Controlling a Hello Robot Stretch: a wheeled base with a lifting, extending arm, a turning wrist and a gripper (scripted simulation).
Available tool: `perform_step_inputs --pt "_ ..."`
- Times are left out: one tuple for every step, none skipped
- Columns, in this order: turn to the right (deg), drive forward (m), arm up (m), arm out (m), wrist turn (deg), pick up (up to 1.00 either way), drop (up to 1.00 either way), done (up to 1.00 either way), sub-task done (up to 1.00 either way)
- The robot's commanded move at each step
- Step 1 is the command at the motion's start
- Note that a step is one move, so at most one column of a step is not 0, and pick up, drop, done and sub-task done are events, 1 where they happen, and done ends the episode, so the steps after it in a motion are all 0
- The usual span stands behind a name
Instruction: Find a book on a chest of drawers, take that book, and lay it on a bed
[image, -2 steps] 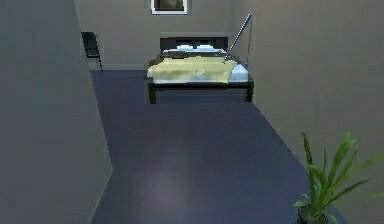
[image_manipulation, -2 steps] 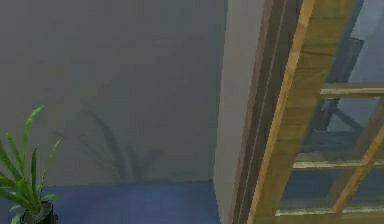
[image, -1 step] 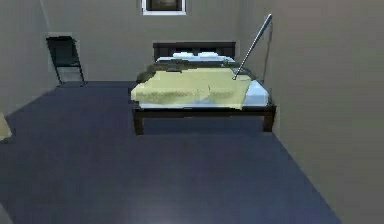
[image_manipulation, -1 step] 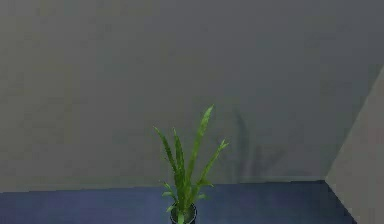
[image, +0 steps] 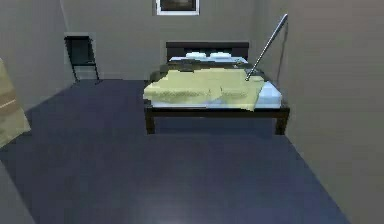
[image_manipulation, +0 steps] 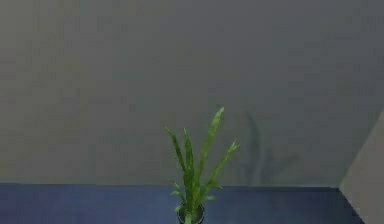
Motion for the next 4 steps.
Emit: perform_step_inputs --pt "0.0 0.95 0.0 0.0 0.0 0.0 0.0 0.0 0.0" --pt "-27.0 0.0 0.0 0.0 0.0 0.0 0.0 0.0 0.0" --pt "0.0 0.65 0.0 0.0 0.0 0.0 0.0 0.0 0.0" --pt "-45.0 0.0 0.0 0.0 0.0 0.0 0.0 0.0 0.0"
